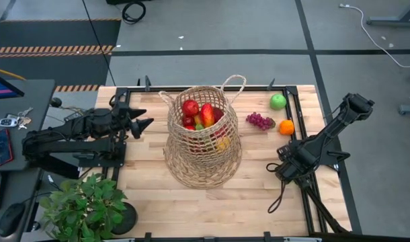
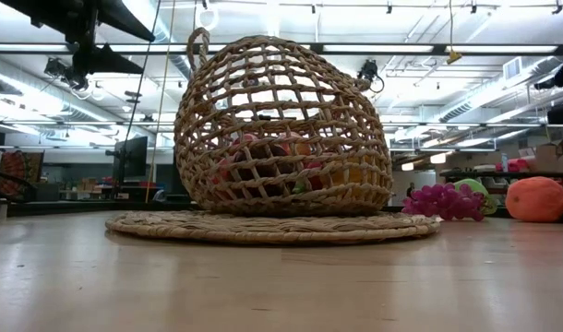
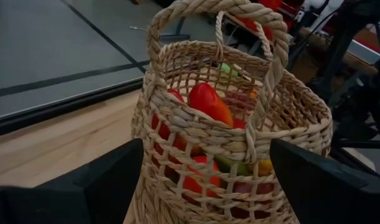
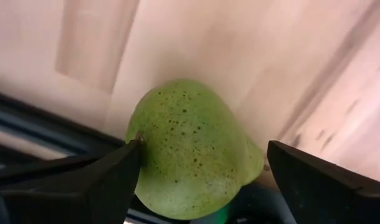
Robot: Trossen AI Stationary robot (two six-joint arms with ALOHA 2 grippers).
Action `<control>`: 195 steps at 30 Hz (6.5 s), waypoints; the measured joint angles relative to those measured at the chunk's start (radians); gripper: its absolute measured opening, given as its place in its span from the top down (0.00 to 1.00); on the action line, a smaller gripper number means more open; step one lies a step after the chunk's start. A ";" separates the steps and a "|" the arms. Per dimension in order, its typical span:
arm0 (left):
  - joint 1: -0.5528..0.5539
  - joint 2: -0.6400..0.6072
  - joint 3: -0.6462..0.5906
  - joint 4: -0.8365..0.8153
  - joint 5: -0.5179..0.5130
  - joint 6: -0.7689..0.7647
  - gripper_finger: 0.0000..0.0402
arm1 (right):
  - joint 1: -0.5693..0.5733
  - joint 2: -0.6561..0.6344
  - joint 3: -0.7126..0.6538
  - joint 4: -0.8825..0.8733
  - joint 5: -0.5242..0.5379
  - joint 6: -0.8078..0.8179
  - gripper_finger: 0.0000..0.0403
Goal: Build produce basket
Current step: Put the pear into the brown basket
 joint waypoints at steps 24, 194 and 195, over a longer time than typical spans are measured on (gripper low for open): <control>0.000 0.000 0.000 0.007 0.064 -0.054 0.11 | -0.404 0.246 0.486 -0.058 0.254 0.060 0.14; 0.000 0.000 0.000 0.008 0.121 0.007 0.11 | -1.089 0.358 1.017 1.186 -0.063 0.382 0.14; 0.000 0.000 0.000 0.008 0.121 0.007 0.11 | -1.089 0.362 1.016 1.134 -0.036 0.379 0.14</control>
